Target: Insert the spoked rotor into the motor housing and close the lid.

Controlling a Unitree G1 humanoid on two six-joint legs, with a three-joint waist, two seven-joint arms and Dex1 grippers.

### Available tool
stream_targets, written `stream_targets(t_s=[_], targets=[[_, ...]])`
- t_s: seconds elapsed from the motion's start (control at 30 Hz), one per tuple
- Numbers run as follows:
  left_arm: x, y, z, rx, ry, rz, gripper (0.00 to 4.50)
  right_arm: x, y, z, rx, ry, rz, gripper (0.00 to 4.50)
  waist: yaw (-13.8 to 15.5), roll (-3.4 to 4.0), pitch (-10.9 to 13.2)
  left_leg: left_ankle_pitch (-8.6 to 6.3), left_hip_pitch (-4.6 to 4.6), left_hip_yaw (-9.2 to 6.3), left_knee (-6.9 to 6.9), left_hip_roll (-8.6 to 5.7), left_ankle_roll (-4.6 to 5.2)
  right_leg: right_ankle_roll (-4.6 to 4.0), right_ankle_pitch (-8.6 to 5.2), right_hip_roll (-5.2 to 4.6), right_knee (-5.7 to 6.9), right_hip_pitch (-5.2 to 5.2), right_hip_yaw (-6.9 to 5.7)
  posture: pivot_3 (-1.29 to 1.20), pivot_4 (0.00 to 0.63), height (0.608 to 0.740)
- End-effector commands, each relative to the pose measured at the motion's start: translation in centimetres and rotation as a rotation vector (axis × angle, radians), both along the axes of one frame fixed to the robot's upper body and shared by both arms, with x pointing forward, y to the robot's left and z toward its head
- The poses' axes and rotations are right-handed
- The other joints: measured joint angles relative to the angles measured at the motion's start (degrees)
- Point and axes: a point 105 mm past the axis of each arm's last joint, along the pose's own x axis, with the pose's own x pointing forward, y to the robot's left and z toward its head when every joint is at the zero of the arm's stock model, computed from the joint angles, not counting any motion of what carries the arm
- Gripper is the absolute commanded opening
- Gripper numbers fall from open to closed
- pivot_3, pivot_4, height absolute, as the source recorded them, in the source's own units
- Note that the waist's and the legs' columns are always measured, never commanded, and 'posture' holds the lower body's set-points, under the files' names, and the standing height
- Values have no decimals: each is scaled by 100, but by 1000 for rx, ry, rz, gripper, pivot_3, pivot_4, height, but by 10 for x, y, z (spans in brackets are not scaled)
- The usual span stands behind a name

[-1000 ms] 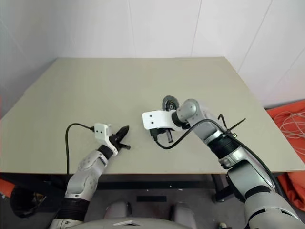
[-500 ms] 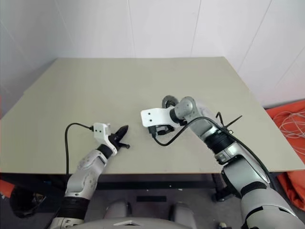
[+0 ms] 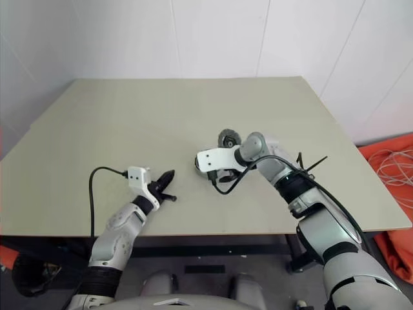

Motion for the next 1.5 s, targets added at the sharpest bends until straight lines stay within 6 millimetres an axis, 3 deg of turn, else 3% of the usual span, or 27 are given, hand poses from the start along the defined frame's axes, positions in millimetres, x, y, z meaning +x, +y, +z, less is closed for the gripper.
stream_targets(t_s=[0.03, 0.3, 0.9, 1.27, 1.5], targets=[[1, -3, 9, -2, -38, -13, 0, 6, 6, 14, 8, -50, 23, 2539, 0, 0, 0, 0, 0, 0, 0, 0, 0, 0, 0, 0, 0, 0, 0, 0, 0, 740], [0, -2, 10, -4, -42, -10, 0, 8, 8, 15, 2, -48, 27, 22, -2, -2, 2, 0, 1, 0, 0, 1, 0, 0, 0, 1, 0, 1, 0, 0, 0, 740], [-4, -3, 9, -9, -33, -35, 0, -2, 4, 27, 34, 18, -26, 6, 8, -1, 2, -1, -13, -1, -1, 0, 1, -1, 0, -1, -2, -8, -1, 0, 0, 740], [-3, -6, 7, -25, -22, -42, 0, -31, -20, 50, 38, 176, -171, 6, 32, 2, 4, 0, -18, -2, 0, 3, 1, -1, 0, 0, 1, -14, -2, 0, 0, 740], [-3, -9, 6, -34, -15, -48, 0, -54, -16, 53, 85, 334, -278, 6, 42, 4, 5, 0, -15, -2, 0, 2, 0, -1, 0, 0, 2, -14, 0, 0, 0, 740]])
